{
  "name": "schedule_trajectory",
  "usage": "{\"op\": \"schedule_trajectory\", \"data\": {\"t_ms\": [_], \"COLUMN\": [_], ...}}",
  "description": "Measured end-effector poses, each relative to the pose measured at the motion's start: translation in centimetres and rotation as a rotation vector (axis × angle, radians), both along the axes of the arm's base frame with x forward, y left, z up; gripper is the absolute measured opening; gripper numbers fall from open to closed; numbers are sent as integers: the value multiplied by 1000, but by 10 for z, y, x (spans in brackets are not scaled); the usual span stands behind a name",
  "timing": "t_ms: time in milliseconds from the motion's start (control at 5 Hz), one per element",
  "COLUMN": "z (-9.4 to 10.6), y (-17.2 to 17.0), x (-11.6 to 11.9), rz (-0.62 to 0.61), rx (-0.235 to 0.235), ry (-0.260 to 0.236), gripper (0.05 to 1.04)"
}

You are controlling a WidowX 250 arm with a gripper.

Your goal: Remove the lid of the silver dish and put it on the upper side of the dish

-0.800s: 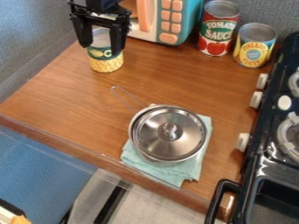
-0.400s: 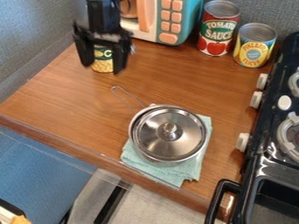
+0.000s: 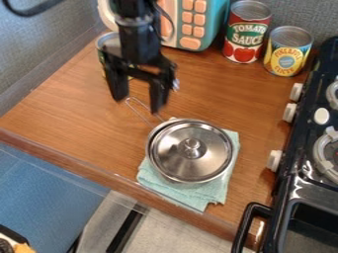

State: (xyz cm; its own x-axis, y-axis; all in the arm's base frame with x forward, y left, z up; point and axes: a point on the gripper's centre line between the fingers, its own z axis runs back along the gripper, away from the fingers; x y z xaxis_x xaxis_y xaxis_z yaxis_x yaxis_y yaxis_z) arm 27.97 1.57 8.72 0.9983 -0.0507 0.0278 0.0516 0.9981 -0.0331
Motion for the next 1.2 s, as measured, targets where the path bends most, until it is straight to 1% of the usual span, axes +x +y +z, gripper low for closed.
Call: {"op": "schedule_trajectory", "data": {"t_ms": [200, 400, 600, 800, 1000, 1200], "z": [-1, -4, -13, -19, -22, -21], "y": [-33, -49, -61, -69, -71, -70], "x": [-15, -15, -11, -7, -5, -6], "rz": [-76, -85, -112, -126, -127, -144], "rx": [-30, -13, -18, -7, -9, -3], "ry": [-39, -76, -74, -71, -61, -53], "gripper": [999, 999, 999, 969, 691, 381]}}
